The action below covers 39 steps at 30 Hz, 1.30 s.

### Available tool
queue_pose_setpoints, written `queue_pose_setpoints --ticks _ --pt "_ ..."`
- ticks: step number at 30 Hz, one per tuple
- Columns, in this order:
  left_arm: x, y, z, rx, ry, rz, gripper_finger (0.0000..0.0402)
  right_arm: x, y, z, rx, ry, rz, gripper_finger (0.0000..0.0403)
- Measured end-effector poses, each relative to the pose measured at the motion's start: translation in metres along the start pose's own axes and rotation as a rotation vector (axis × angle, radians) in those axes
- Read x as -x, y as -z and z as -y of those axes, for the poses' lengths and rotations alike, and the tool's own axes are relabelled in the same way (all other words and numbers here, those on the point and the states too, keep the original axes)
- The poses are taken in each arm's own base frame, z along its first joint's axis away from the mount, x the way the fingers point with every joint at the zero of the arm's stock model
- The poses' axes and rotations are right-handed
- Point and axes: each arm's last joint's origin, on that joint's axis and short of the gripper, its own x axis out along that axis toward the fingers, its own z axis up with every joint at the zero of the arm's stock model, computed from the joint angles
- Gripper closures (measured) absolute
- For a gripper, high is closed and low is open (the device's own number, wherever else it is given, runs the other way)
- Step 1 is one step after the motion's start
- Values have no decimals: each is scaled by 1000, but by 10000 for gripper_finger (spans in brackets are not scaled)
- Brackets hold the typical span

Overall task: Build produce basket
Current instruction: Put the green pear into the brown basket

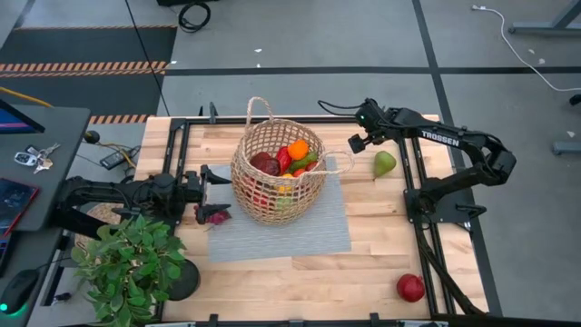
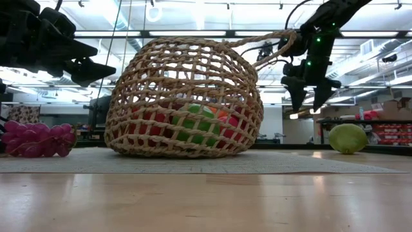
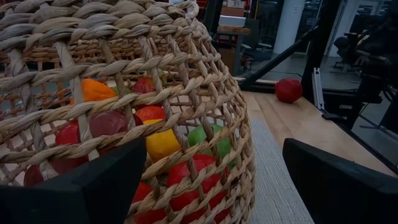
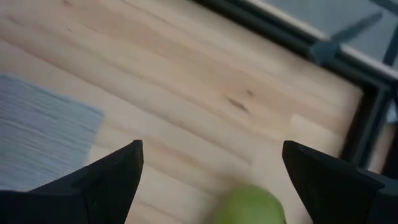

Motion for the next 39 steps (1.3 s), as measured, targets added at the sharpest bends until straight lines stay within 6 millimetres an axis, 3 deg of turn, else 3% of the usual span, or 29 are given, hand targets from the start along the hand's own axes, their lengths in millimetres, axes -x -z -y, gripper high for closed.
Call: queue_pose_setpoints --ticks 8,28,39 --pt "0 0 0 0 0 0 15 -16 23 5 -21 34 -129 23" --pt "0 0 0 0 0 0 15 -49 63 19 -112 135 -237 30" --pt "0 0 0 0 0 0 15 -53 69 18 -137 86 -265 44"
